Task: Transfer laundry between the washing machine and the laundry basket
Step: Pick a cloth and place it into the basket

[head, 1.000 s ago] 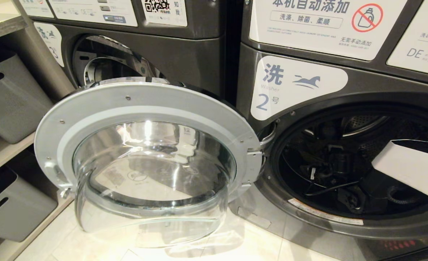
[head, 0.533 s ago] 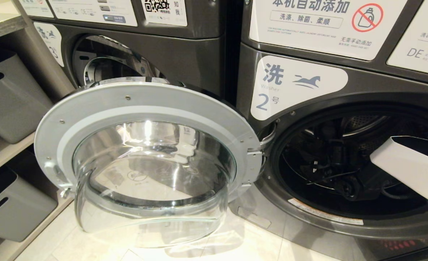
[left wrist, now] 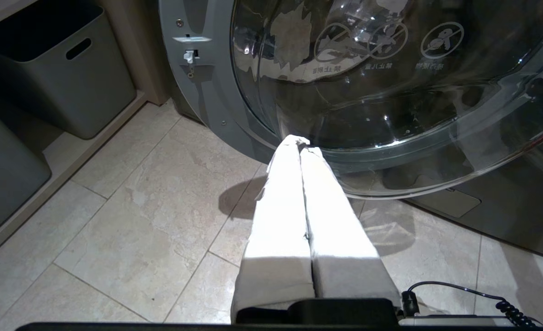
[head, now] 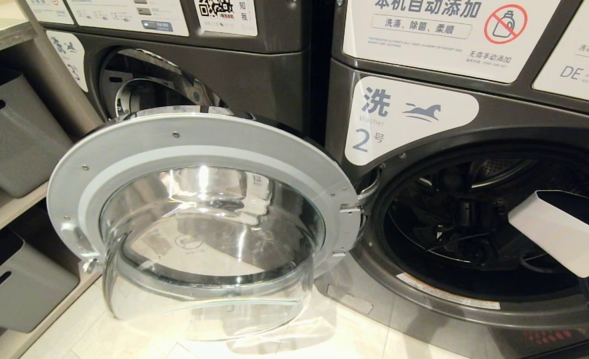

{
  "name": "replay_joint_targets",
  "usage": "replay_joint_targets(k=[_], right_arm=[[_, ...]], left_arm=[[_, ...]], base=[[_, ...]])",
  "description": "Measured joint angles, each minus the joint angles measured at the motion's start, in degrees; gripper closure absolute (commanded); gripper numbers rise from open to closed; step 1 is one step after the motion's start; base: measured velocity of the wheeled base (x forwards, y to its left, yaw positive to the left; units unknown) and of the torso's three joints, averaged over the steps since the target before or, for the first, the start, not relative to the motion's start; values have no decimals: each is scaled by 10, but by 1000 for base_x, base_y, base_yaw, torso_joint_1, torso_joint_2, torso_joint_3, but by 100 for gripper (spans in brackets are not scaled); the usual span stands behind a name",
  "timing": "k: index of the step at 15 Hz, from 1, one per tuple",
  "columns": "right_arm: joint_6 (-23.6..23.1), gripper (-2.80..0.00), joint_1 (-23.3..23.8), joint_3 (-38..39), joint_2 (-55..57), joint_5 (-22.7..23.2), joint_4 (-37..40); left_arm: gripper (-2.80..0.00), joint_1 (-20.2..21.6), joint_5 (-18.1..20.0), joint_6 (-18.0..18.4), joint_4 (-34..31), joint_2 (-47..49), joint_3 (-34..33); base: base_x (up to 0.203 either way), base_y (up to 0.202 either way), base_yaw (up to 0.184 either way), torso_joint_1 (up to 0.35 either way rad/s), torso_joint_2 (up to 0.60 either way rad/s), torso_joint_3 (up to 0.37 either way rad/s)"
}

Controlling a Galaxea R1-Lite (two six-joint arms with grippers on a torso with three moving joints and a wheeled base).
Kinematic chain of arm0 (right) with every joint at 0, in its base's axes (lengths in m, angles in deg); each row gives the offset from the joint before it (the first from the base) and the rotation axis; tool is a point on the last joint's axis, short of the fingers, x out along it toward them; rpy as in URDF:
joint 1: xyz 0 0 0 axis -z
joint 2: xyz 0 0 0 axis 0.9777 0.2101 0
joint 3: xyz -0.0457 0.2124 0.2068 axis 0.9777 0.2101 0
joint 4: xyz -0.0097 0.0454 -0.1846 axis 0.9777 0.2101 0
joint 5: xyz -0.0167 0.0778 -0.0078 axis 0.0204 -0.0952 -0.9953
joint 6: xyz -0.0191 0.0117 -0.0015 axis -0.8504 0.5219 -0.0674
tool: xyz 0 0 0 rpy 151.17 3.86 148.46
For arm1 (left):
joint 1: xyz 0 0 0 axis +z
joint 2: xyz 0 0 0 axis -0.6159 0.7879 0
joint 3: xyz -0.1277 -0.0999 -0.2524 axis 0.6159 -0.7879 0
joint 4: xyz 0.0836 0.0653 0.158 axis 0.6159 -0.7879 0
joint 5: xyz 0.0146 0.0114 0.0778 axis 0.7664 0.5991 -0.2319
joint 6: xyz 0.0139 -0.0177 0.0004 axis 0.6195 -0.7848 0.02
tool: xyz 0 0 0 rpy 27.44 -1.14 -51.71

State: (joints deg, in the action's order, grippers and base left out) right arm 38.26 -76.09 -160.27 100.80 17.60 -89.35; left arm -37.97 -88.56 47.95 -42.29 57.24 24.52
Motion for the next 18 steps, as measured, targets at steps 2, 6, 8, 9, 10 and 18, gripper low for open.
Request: replay_joint_targets(k=[2,6,8,9,10,18], right_arm=[[0,-280,1,-25,16,0,3],[-1,-280,1,-74,54,-4,20],[-1,-280,4,-102,73,-13,30],[-1,-280,6,-115,80,-15,36],[-1,0,7,-129,86,-19,45],[-1,0,15,-171,113,-40,58]], left_arm=[[0,0,0,0,0,0,0],[0,0,0,0,0,0,0],[0,0,0,0,0,0,0],[0,0,0,0,0,0,0],[0,0,0,0,0,0,0],[0,0,0,0,0,0,0]], base=[[0,0,0,0,0,0],[0,0,0,0,0,0],[0,0,0,0,0,0],[0,0,0,0,0,0],[0,0,0,0,0,0],[0,0,0,0,0,0]])
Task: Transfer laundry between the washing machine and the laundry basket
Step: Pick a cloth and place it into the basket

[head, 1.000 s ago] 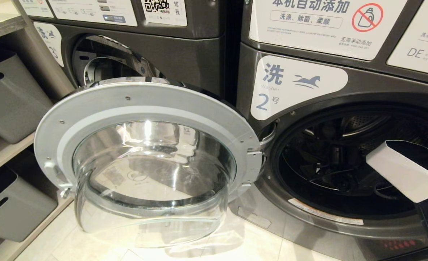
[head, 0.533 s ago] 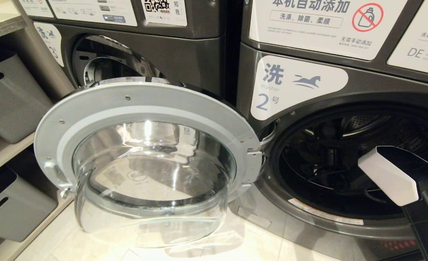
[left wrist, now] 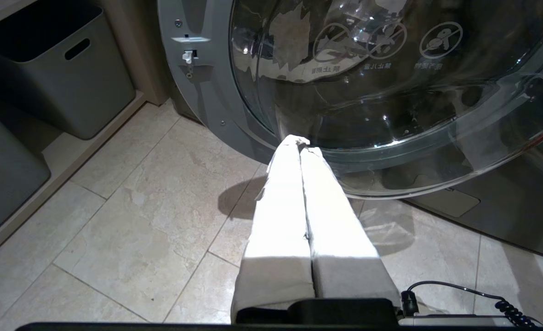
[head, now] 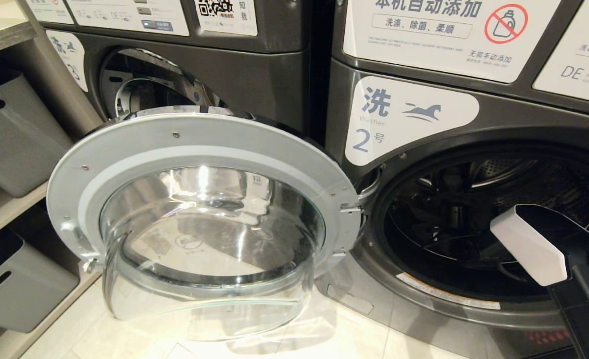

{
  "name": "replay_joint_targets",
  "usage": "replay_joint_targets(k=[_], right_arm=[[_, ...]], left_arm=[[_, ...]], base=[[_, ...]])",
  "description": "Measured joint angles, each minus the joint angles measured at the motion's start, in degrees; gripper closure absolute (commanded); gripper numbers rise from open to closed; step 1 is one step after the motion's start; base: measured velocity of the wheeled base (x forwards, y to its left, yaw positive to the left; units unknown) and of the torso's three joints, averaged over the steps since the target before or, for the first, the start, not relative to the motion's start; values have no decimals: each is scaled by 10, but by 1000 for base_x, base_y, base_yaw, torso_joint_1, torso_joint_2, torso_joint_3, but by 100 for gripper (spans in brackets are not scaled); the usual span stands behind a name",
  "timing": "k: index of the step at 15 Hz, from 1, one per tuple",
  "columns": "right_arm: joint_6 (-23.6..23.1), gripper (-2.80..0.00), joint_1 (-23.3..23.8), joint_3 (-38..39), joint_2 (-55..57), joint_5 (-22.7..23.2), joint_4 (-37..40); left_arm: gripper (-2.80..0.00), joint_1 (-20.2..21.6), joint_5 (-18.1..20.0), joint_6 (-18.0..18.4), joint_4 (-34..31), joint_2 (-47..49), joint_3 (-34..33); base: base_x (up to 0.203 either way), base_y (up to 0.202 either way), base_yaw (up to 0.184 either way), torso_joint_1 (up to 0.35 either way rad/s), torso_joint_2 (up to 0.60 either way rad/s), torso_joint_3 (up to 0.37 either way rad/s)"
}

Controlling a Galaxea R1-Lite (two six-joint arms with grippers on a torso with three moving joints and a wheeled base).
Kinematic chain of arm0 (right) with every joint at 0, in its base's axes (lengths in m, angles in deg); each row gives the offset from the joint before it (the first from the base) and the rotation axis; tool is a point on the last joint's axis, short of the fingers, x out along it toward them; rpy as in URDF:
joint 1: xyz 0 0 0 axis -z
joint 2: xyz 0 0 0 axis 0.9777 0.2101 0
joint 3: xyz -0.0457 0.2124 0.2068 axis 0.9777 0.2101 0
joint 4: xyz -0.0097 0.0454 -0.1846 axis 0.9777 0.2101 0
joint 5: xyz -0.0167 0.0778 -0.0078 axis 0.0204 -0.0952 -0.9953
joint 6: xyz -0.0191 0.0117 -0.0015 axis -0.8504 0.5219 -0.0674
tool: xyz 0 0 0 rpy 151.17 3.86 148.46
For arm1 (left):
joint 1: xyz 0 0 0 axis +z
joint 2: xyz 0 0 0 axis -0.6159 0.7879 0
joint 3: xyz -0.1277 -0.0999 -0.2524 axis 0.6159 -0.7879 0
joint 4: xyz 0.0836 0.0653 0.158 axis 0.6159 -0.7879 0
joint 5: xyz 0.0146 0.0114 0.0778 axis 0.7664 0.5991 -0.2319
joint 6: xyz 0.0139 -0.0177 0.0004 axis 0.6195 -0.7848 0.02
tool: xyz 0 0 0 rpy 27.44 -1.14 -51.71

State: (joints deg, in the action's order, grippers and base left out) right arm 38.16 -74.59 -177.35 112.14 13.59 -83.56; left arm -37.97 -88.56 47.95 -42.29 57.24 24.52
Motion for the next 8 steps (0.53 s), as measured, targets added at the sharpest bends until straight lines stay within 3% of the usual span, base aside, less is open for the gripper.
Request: replay_joint_targets(k=[3,8], right_arm=[[5,0,0,36,-24,-5,-10],[9,0,-13,220,-123,19,-107]], left_arm=[[0,0,0,0,0,0,0],[0,0,0,0,0,0,0]], base=[[0,0,0,0,0,0],[0,0,0,0,0,0]])
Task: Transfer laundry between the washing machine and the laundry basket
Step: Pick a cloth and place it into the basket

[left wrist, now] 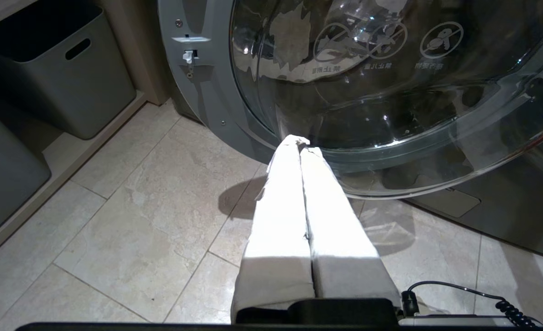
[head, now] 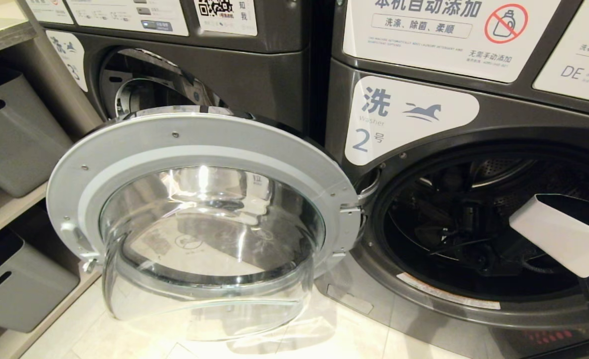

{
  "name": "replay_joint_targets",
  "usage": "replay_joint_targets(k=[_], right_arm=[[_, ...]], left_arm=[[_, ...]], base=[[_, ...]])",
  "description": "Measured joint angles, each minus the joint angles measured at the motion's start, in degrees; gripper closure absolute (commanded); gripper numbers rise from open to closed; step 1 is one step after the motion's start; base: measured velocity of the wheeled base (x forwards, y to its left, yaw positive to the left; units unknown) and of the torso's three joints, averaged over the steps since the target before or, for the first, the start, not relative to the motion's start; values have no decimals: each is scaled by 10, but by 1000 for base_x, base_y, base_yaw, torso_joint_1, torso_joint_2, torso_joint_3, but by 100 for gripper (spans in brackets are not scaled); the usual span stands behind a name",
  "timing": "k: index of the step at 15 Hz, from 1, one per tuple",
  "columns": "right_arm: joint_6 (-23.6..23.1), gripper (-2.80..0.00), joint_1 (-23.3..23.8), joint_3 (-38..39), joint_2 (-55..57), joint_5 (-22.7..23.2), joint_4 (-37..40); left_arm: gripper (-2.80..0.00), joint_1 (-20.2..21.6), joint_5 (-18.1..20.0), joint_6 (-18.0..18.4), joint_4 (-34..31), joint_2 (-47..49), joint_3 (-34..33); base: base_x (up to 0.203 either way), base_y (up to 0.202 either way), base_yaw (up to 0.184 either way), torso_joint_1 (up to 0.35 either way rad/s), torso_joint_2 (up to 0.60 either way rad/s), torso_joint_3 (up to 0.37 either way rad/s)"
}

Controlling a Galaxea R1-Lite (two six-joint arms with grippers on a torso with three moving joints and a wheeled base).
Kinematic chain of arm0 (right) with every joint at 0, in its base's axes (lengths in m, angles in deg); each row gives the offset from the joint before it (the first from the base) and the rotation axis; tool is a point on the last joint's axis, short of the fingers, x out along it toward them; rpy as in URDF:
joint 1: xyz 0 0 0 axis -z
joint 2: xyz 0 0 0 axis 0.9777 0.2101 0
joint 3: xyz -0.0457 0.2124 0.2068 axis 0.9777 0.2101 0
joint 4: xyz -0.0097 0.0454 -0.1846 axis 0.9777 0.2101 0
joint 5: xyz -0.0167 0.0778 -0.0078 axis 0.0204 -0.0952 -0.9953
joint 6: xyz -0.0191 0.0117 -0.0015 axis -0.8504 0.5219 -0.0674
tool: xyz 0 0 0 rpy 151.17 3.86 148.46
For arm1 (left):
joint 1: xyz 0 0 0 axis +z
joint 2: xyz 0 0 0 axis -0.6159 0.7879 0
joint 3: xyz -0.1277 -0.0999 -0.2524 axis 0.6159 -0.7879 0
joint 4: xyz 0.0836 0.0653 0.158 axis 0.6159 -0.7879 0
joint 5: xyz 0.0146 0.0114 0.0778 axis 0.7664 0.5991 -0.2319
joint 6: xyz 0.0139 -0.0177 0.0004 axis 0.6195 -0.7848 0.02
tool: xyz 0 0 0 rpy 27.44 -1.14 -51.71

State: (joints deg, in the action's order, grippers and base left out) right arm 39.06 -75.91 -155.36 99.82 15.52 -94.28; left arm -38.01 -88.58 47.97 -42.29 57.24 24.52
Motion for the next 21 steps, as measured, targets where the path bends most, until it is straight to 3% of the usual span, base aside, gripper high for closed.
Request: replay_joint_targets(k=[7,10,16,21], right_arm=[[12,0,-51,333,-160,37,-212],[27,0,-74,464,-249,44,-270],[36,0,-88,653,-483,72,-282],[58,0,-94,706,-689,91,-214]], left_arm=[[0,0,0,0,0,0,0],[0,0,0,0,0,0,0],[0,0,0,0,0,0,0],[0,0,0,0,0,0,0]], base=[[0,0,0,0,0,0],[0,0,0,0,0,0],[0,0,0,0,0,0],[0,0,0,0,0,0]])
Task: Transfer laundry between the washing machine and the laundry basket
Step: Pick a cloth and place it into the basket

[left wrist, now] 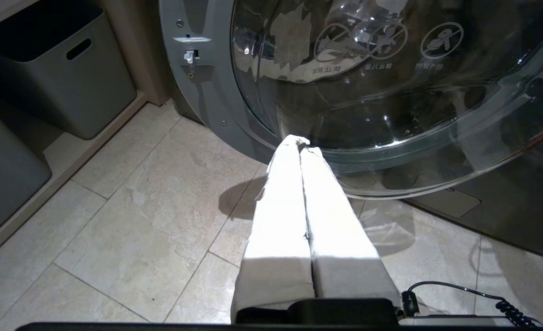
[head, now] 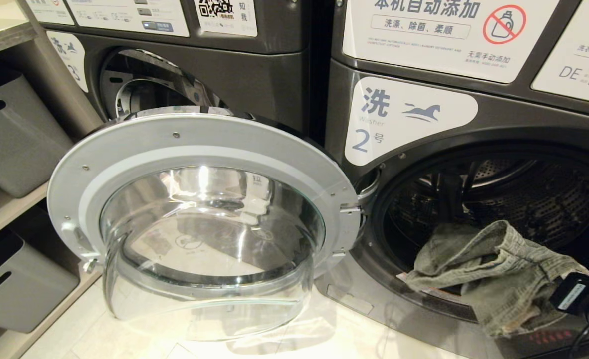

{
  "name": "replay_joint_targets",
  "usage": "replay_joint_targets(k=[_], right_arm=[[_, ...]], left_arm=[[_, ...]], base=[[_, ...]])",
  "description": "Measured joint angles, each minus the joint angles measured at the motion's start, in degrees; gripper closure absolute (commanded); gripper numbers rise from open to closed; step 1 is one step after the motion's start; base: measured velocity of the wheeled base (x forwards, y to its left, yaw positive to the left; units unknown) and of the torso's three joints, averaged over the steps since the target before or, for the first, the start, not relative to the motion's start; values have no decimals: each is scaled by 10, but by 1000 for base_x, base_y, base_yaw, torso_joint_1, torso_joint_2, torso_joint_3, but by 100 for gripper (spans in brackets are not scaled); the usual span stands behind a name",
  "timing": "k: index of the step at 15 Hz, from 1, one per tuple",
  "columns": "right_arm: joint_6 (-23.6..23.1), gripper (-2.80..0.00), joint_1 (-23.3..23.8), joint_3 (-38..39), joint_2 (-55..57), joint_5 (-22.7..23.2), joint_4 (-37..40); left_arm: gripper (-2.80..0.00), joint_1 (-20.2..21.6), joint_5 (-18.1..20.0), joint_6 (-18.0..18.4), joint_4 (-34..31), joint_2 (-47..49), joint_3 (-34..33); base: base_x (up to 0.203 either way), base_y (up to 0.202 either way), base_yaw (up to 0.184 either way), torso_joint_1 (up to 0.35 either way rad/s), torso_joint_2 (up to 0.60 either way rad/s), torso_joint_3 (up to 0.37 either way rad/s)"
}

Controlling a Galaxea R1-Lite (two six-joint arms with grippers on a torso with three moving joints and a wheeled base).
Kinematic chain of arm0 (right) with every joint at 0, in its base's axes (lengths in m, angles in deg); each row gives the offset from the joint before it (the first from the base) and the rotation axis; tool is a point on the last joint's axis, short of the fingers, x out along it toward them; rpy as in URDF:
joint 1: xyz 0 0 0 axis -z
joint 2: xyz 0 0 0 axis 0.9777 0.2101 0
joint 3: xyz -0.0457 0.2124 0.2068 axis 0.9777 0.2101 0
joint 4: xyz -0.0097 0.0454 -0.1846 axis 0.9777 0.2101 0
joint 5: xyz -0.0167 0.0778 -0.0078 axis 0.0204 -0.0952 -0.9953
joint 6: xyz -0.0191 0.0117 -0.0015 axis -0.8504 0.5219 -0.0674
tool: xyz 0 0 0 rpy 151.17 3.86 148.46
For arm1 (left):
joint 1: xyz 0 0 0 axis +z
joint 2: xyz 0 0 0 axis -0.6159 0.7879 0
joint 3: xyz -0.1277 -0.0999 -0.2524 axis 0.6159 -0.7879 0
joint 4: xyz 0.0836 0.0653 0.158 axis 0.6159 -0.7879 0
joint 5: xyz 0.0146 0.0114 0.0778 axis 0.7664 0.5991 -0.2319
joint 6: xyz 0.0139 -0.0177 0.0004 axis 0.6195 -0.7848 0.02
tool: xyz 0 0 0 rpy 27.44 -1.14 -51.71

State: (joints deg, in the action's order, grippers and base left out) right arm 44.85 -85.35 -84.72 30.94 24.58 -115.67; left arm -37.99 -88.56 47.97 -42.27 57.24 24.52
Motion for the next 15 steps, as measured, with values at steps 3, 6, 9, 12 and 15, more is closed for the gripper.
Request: replay_joint_targets(k=[3,6,9,12,15], right_arm=[[-12,0,-10,-21,-95,12,24],[-33,0,-28,-81,-173,15,50],[-50,0,-51,-134,-231,15,92],[-53,0,-74,-173,-291,10,174],[-53,0,-74,-208,-351,2,265]], left_arm=[[0,0,0,0,0,0,0],[0,0,0,0,0,0,0],[0,0,0,0,0,0,0],[0,0,0,0,0,0,0],[0,0,0,0,0,0,0]], base=[[0,0,0,0,0,0],[0,0,0,0,0,0],[0,0,0,0,0,0],[0,0,0,0,0,0],[0,0,0,0,0,0]])
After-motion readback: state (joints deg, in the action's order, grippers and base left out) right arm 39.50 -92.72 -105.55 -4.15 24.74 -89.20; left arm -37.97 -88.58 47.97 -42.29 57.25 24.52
